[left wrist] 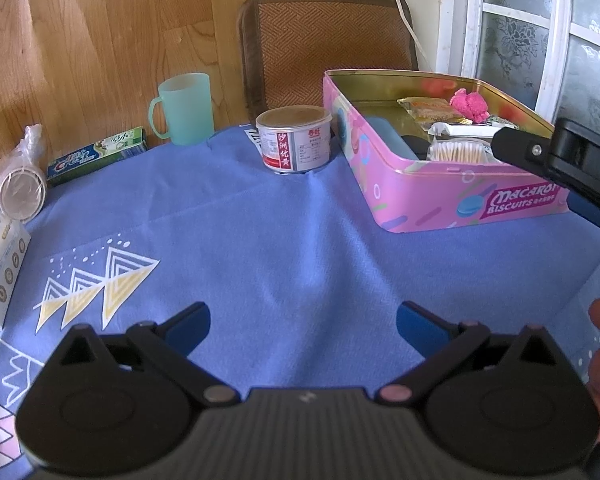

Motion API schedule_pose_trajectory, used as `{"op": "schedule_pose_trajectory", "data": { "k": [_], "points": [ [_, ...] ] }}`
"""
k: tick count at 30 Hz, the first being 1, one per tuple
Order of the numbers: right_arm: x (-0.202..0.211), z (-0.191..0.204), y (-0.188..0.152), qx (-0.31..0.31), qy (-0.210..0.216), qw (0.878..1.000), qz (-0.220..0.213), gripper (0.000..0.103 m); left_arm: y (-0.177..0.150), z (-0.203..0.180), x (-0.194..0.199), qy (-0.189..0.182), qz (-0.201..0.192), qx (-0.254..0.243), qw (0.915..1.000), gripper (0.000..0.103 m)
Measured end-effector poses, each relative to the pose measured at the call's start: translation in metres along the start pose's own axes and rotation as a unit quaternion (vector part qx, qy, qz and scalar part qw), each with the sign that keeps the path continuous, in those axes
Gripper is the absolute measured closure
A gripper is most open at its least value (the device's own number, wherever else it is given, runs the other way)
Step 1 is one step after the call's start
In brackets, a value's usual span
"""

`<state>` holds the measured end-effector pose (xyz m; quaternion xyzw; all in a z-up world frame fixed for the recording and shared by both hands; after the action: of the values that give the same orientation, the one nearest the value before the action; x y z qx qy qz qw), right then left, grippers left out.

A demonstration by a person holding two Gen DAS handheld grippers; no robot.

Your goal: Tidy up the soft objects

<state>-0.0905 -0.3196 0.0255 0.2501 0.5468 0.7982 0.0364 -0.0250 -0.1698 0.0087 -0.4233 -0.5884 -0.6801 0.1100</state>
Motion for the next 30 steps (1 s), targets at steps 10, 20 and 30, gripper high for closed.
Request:
{"op": "schedule_pose_trajectory", "data": {
  "k": [10,20,30],
  "points": [
    [-0.0001,-0.0003,0.0003,0.0,0.001,1.0,0.0,0.0,0.0015,-0.0005,0.001,-0.002,-0.001,-0.004,1.0,0.0],
    [-0.0011,-0.0013,0.0002,0.0,0.001,1.0,0.001,0.0,0.0018,-0.0004,0.0005,-0.002,-0.002,-0.005,1.0,0.0],
    [-0.001,-0.002,0.0006,-0.001,0.0,1.0,0.001,0.0,0.0006,-0.0007,0.0003,-0.002,-0.003,-0.008,1.0,0.0]
  ]
}}
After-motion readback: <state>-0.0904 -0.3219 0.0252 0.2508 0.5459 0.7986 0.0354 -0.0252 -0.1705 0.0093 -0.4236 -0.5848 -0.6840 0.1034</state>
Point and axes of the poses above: each gripper's, at about its wrist camera, not at the fingertips, and x roughly against the way its jaws point, z to its left, y to its top, the point moved 3 cm from there along -x, roughly the way its jaws point, and after that the axes turned 8 degrees about x, right-handed, at the moved point
